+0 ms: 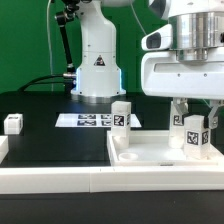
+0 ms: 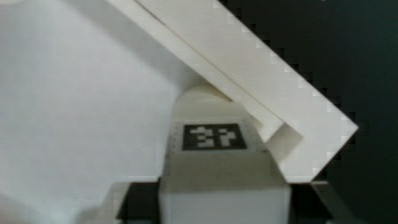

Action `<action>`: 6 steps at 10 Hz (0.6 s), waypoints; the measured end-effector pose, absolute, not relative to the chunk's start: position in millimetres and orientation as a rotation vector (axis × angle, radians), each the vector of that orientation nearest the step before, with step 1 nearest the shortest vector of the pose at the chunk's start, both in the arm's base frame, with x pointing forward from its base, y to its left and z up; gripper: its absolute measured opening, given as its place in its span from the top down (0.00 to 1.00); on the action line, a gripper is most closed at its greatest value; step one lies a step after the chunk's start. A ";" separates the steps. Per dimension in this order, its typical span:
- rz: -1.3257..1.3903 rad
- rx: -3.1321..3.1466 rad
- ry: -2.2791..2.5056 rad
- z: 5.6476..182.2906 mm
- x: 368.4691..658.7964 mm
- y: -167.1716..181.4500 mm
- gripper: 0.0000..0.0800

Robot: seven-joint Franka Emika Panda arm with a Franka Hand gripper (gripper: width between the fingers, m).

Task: Assemble square table

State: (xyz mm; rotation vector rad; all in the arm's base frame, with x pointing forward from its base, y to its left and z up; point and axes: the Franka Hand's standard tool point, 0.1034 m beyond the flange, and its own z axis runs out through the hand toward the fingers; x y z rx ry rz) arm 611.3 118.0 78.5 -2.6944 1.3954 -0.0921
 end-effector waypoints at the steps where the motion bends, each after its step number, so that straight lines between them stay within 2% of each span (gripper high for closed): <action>1: -0.087 -2.651 1.473 78.4 611.2 118.2 0.64; 6: -0.047 -2.387 1.837 78.3 610.9 120.7 0.64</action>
Offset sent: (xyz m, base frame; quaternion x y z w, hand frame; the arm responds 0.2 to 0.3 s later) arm -0.0005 0.0033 -0.0064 -0.0156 -0.0068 0.2156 0.9763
